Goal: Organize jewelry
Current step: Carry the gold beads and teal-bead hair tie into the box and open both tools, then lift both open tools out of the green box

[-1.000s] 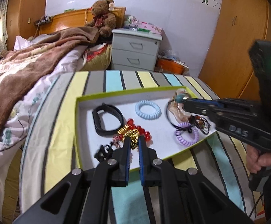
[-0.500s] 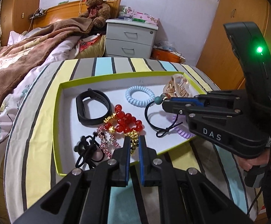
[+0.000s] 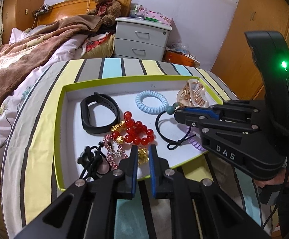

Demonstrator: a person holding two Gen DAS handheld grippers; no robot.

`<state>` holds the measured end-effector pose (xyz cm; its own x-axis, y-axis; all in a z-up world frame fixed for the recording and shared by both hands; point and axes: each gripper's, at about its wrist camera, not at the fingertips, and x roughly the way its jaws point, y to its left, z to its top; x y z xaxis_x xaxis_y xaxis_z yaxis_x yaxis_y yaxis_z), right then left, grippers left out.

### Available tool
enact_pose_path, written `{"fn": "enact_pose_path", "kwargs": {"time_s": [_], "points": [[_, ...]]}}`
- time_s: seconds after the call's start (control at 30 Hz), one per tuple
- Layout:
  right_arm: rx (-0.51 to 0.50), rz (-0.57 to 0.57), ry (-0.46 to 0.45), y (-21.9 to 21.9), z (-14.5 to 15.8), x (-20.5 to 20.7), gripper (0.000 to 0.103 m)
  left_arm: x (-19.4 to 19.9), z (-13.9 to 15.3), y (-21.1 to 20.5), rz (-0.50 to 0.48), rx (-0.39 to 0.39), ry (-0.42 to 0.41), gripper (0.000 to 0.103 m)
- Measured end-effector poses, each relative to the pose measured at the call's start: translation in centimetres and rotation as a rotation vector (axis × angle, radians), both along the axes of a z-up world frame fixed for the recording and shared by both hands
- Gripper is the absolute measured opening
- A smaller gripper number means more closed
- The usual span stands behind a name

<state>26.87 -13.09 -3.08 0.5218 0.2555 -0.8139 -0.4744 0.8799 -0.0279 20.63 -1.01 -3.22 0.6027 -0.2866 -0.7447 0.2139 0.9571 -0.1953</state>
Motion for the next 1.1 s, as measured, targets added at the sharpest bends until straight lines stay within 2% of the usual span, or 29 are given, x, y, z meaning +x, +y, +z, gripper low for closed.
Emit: {"fn": "enact_pose_path", "kwargs": {"time_s": [0.17, 0.27, 0.4, 0.53, 0.6, 0.67, 0.8, 1.0, 1.1], "points": [[-0.004, -0.007, -0.005, 0.0, 0.0, 0.2, 0.009, 0.0, 0.0, -0.1, 0.005, 0.003, -0.001, 0.028], [-0.001, -0.008, -0.006, 0.0, 0.1, 0.1, 0.016, -0.1, 0.1, -0.2, 0.013, 0.009, -0.003, 0.041], [0.004, -0.010, -0.013, -0.2, 0.3, 0.0, 0.016, -0.3, 0.2, 0.0, 0.021, 0.002, -0.001, 0.051], [0.020, -0.013, -0.020, -0.4, 0.7, -0.3, 0.018, -0.6, 0.4, -0.2, 0.018, 0.009, -0.007, 0.055], [0.027, -0.017, -0.029, -0.5, 1.0, -0.6, 0.023, -0.7, 0.6, -0.2, 0.025, 0.015, -0.010, 0.058], [0.040, -0.018, -0.033, -0.7, 1.3, -0.8, 0.036, -1.0, 0.8, -0.1, 0.037, 0.025, -0.019, 0.065], [0.077, -0.040, -0.049, -1.3, 2.1, -1.6, 0.036, -1.9, 1.5, -0.1, 0.064, 0.080, -0.046, 0.071], [0.138, -0.081, -0.084, -2.6, 3.5, -3.7, 0.036, -3.4, 2.3, 0.0, 0.098, 0.117, -0.075, 0.076], [0.161, -0.112, -0.103, -3.4, 4.1, -5.1, 0.037, -4.2, 2.5, 0.1, 0.123, 0.126, -0.082, 0.082]]}}
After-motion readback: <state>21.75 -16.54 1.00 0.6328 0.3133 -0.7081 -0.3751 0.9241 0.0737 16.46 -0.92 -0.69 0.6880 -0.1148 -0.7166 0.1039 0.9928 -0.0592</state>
